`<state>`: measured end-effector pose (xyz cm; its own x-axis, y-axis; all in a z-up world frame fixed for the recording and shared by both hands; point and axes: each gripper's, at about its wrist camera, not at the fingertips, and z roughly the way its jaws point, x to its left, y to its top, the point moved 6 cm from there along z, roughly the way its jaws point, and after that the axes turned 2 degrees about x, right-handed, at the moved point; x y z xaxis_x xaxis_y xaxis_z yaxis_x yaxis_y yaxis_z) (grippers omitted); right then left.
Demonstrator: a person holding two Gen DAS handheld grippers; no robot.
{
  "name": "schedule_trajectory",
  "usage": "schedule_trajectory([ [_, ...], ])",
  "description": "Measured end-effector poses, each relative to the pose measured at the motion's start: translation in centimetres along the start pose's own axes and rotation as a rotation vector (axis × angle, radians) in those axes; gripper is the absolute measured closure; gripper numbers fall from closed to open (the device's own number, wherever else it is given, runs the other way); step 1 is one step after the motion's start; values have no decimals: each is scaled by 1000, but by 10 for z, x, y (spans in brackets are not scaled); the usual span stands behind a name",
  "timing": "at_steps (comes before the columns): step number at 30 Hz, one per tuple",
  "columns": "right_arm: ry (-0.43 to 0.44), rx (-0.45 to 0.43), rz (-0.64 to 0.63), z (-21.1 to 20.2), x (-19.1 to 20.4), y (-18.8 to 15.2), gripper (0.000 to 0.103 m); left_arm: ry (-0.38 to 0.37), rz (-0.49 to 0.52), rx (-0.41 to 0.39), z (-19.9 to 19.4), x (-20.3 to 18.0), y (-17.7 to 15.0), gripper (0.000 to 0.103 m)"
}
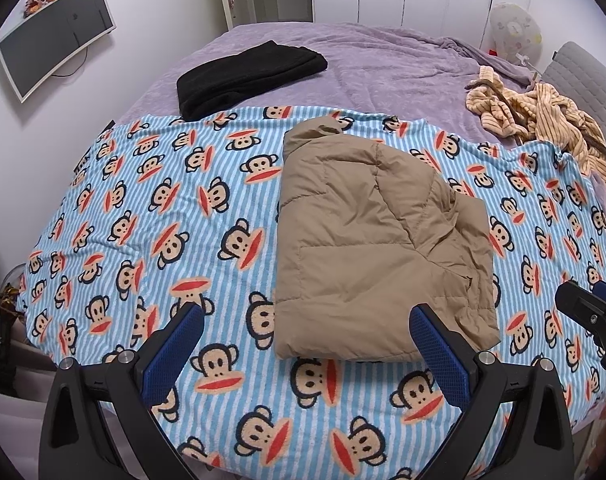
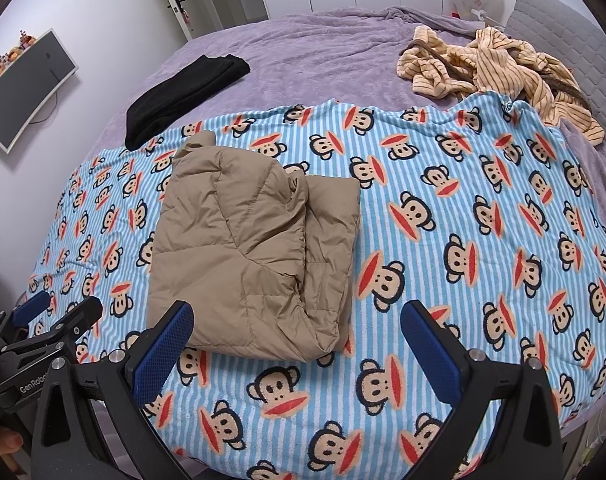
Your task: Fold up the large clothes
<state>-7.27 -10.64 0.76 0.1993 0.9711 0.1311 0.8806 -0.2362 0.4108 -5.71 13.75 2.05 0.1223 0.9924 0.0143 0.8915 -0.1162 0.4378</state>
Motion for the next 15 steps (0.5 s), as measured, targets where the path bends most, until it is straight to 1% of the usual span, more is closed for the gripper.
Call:
schedule_trajectory([
  [4,0,0,1,0,-1,0,0,1,-5,7,0,-1,2,0],
  [15,1,0,1,1,-1,1,0,-2,0,-6,-2,-2,5,0],
])
